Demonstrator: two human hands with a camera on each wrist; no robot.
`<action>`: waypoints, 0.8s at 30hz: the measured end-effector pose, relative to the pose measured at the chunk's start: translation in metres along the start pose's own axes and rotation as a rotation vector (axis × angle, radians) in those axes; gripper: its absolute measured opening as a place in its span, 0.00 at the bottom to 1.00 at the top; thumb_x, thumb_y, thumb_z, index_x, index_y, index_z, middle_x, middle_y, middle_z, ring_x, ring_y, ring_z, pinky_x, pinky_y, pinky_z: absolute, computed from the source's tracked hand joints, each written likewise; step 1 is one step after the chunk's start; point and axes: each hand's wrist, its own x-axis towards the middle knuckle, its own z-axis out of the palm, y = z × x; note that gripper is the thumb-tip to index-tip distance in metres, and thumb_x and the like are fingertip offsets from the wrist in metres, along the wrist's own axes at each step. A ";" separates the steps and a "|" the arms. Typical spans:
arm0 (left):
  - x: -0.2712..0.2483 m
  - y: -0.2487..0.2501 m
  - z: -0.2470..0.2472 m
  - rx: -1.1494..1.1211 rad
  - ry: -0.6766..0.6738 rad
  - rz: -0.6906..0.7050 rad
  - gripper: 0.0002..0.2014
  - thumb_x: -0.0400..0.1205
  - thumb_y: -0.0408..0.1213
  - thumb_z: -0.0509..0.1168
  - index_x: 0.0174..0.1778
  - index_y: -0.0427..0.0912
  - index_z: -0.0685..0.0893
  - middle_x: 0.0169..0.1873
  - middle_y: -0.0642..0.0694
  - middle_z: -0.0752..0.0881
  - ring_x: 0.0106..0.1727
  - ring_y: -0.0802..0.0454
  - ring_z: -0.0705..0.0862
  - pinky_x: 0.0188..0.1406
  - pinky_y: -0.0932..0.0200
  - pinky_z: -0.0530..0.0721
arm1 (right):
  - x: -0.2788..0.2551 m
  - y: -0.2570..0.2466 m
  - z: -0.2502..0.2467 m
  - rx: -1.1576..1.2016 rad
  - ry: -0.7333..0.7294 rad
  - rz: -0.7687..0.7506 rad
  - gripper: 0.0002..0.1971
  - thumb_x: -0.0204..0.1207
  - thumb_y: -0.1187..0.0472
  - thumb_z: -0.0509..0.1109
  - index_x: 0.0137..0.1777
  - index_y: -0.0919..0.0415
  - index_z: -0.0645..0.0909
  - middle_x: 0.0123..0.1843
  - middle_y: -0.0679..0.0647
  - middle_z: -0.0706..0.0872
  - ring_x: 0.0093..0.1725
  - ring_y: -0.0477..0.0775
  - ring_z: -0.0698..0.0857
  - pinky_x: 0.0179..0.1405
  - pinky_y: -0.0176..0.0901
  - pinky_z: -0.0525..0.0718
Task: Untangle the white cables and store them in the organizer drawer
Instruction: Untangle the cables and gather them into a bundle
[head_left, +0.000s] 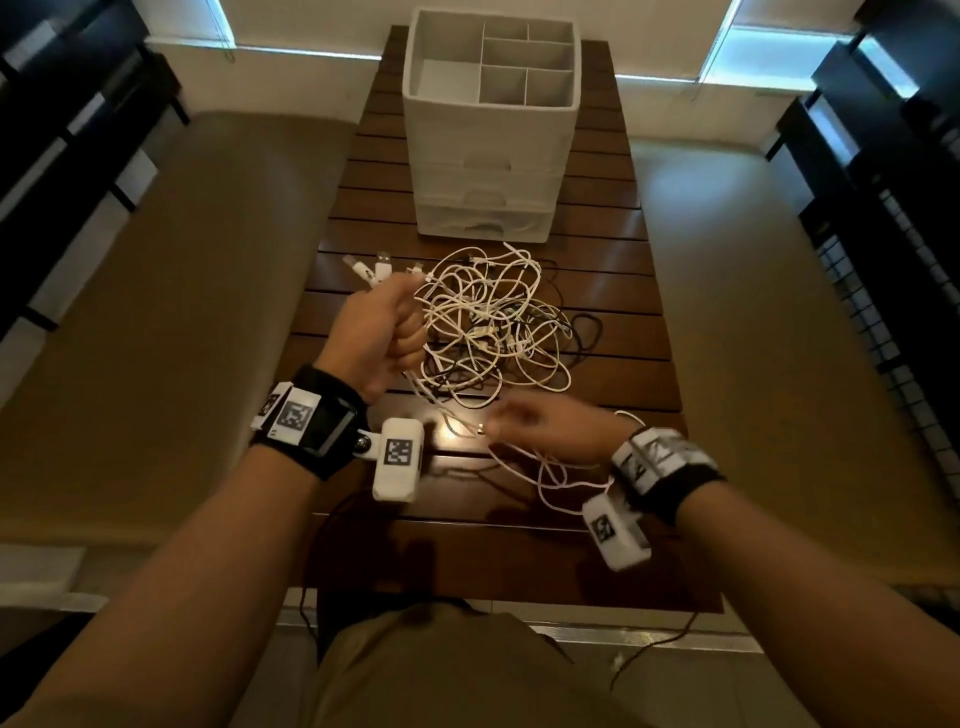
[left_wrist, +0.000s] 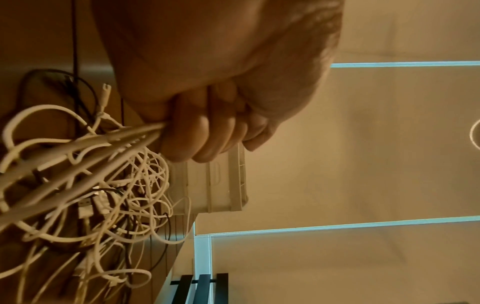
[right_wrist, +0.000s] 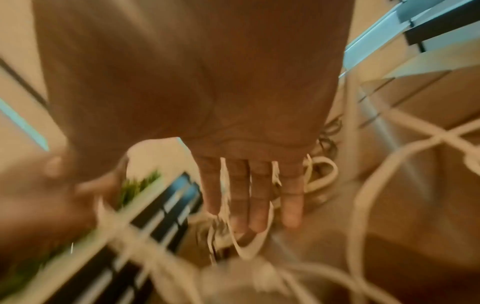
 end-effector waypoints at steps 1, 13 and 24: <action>0.001 -0.002 -0.004 -0.025 -0.008 -0.008 0.27 0.91 0.43 0.60 0.25 0.49 0.61 0.18 0.52 0.58 0.17 0.55 0.55 0.19 0.62 0.50 | 0.000 -0.007 -0.019 0.039 0.067 -0.011 0.36 0.73 0.20 0.61 0.68 0.46 0.82 0.56 0.42 0.88 0.54 0.44 0.87 0.53 0.45 0.85; -0.002 -0.024 -0.012 -0.153 -0.166 -0.150 0.23 0.90 0.44 0.55 0.27 0.42 0.71 0.17 0.53 0.62 0.15 0.58 0.58 0.14 0.68 0.53 | 0.093 -0.026 -0.094 0.215 0.517 0.259 0.16 0.89 0.51 0.68 0.48 0.64 0.85 0.39 0.59 0.89 0.24 0.51 0.82 0.21 0.40 0.78; 0.000 -0.032 0.003 0.006 -0.082 -0.075 0.25 0.94 0.52 0.56 0.44 0.38 0.90 0.23 0.50 0.58 0.18 0.57 0.55 0.15 0.66 0.55 | 0.047 -0.103 -0.119 0.385 0.737 -0.277 0.12 0.92 0.58 0.62 0.55 0.66 0.82 0.42 0.65 0.91 0.30 0.61 0.89 0.24 0.47 0.87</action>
